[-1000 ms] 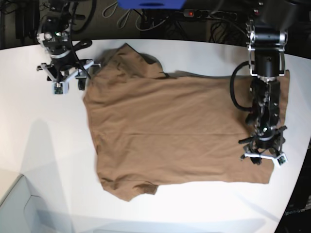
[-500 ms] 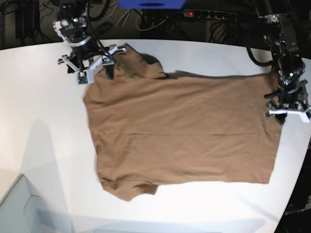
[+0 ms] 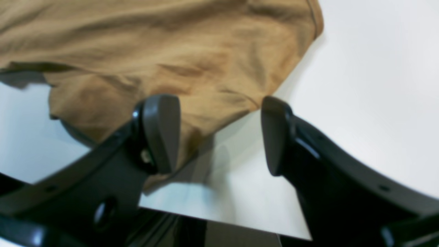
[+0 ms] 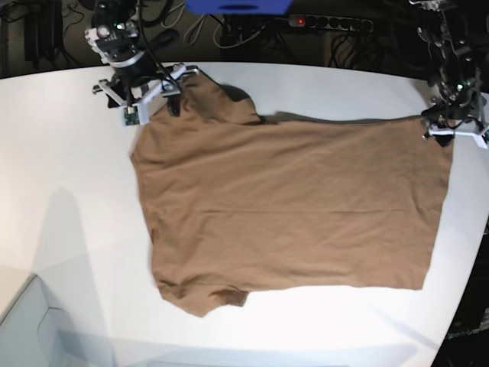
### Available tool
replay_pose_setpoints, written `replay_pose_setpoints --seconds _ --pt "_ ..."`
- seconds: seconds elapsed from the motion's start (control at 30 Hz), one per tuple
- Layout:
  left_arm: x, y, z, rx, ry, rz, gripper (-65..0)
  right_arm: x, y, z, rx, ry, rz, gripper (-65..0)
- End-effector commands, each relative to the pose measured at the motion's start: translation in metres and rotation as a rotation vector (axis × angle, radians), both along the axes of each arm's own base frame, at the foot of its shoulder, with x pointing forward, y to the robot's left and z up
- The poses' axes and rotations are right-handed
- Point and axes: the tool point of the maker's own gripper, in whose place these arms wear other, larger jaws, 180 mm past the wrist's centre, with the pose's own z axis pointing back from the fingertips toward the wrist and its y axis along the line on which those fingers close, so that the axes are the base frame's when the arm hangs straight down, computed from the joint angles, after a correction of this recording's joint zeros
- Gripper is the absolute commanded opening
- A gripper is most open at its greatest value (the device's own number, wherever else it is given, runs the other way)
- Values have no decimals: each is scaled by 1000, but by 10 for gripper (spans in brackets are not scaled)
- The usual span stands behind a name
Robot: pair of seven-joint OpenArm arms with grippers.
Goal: Layout the t-shirt on the table in an organized manner, then fold the t-shirt properly
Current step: 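Release the shirt and move both grippers to the collar-side edge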
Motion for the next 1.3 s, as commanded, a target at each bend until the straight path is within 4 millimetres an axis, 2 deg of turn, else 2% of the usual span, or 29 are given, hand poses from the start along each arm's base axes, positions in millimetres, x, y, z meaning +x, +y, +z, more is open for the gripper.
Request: replay_pose_setpoints --seconds 0.0,0.2,0.33,0.4,0.53,0.63,0.9,1.27 --pt "5 7 6 26 -17 1 -222 4 1 8 12 -35 -5 -269" --pt "-8 10 -20 -5 51 27 -222 0 0 6 11 -25 -7 -269" --pt "-12 10 -27 -15 69 33 -226 0 -1 6 8 -24 -5 -269" --pt "-12 10 -28 -16 71 34 -267 -1 -1 5 8 -22 -5 -269" --pt "-12 9 -28 -21 68 35 -394 -1 1 5 9 -19 -3 -269" --pt "-12 8 -28 -25 66 35 -432 -5 6 3 18 -9 8 -269" --pt "-5 7 -25 -30 53 33 -464 -22 39 -4 69 32 79 -267" --pt "-4 6 -25 -33 52 34 -464 -37 43 -30 84 109 84 -273"
